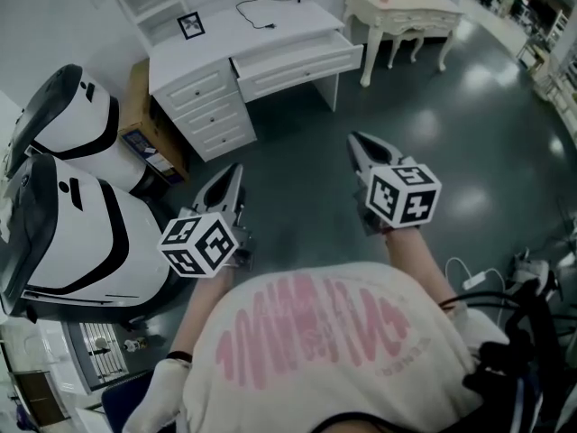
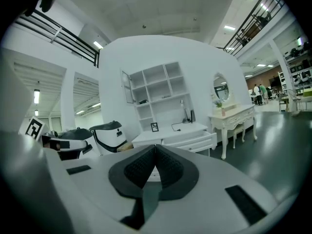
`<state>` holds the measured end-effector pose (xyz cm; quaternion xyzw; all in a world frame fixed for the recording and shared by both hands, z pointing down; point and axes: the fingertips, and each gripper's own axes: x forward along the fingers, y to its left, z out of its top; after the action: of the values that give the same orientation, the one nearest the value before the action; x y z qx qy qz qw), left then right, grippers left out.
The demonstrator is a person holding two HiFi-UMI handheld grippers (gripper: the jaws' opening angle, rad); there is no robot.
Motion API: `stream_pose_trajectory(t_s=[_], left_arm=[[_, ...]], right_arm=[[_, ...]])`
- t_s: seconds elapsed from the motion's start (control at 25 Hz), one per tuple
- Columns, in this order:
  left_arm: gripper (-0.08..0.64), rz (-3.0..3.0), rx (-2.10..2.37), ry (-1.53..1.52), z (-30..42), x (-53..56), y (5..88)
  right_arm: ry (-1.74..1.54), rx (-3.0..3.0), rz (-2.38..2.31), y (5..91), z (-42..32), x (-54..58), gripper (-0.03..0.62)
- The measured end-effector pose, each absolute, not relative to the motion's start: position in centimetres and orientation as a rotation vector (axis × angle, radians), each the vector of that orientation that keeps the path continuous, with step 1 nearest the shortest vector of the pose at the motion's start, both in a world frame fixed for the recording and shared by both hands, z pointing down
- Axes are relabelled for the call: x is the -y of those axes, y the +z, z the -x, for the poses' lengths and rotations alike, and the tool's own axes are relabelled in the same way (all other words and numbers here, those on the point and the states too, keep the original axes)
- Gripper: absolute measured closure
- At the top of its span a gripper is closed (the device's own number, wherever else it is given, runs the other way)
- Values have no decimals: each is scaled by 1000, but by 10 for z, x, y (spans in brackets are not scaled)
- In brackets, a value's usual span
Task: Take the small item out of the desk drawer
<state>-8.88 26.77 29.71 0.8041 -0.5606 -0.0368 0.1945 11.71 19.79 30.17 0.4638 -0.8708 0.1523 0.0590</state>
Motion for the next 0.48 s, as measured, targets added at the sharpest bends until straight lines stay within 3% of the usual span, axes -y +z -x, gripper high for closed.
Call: stream_pose_trajectory(t_s=[0.48], left_arm=[[531, -2184, 1483, -90, 108, -219, 341]], right_arm=[[524, 2522, -1395, 343, -96, -161, 575]])
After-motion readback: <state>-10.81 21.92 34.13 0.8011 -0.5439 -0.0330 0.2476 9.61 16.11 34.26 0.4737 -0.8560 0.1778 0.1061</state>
